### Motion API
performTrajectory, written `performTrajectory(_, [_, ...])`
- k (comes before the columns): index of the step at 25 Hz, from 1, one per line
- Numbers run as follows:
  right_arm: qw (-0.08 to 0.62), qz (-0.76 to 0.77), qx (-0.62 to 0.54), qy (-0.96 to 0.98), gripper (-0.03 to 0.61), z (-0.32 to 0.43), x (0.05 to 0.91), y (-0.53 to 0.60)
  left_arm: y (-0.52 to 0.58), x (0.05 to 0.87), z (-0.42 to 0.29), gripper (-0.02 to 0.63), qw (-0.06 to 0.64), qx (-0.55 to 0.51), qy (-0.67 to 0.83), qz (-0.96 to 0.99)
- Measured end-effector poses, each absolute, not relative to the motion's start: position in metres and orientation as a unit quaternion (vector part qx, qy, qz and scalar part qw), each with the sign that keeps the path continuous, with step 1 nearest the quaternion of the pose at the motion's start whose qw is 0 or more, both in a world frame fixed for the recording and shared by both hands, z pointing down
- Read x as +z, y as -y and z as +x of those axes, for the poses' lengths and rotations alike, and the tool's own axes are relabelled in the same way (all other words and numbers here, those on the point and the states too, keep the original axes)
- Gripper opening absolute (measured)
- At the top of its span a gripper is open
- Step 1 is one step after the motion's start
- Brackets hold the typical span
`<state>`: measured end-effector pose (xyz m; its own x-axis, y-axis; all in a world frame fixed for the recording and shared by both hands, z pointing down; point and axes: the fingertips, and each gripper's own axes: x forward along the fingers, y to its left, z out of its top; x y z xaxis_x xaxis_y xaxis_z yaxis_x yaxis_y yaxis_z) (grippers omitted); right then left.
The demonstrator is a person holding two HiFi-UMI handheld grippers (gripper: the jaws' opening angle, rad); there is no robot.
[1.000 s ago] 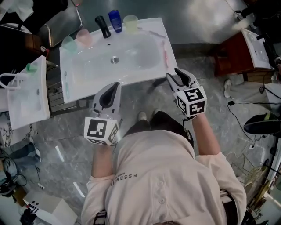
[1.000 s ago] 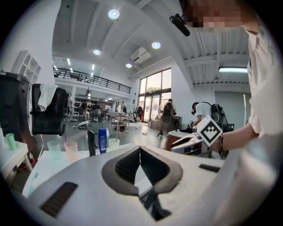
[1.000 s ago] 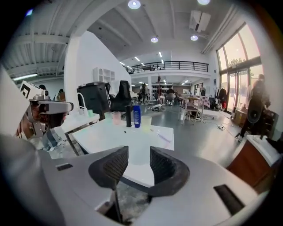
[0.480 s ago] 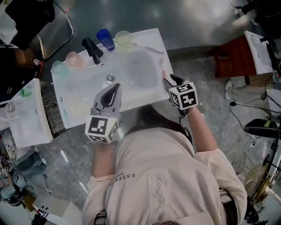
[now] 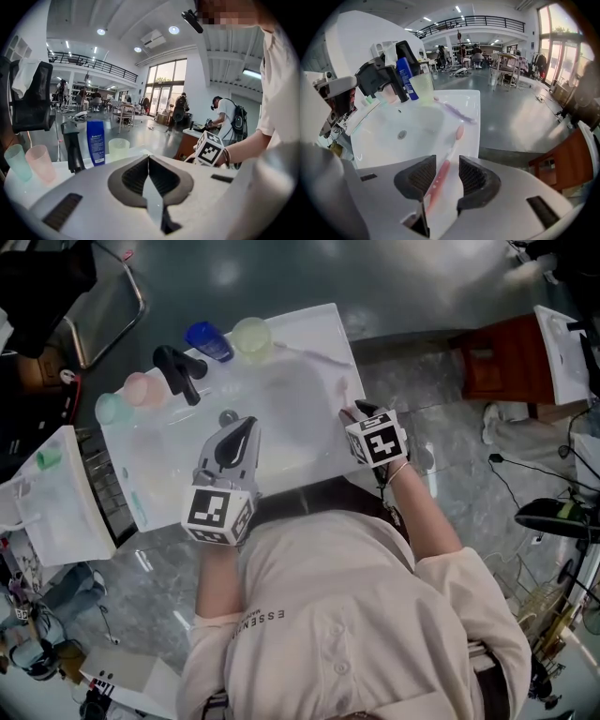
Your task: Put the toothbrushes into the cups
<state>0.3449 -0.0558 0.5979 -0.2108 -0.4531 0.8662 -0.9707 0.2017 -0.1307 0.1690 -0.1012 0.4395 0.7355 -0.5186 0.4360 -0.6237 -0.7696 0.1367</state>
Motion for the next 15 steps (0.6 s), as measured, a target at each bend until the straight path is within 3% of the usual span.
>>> performTrajectory(8, [0.382, 0.53, 0.374, 0.658, 0.123, 0.351, 0.605, 0.059, 0.118, 0.445, 0.159, 0.003, 0.14, 0.192, 0.287, 0.928])
performTrajectory(11, [0.38, 0.548, 0.383, 0.64, 0.052, 0.357, 0.606, 0.059, 0.121, 0.443, 0.154, 0.003, 0.136, 0.193, 0.273, 0.933])
performTrajectory(15, [0.371, 0.559, 0.404, 0.622, 0.049, 0.362, 0.606, 0.059, 0.124, 0.438, 0.146, 0.003, 0.133, 0.187, 0.266, 0.936])
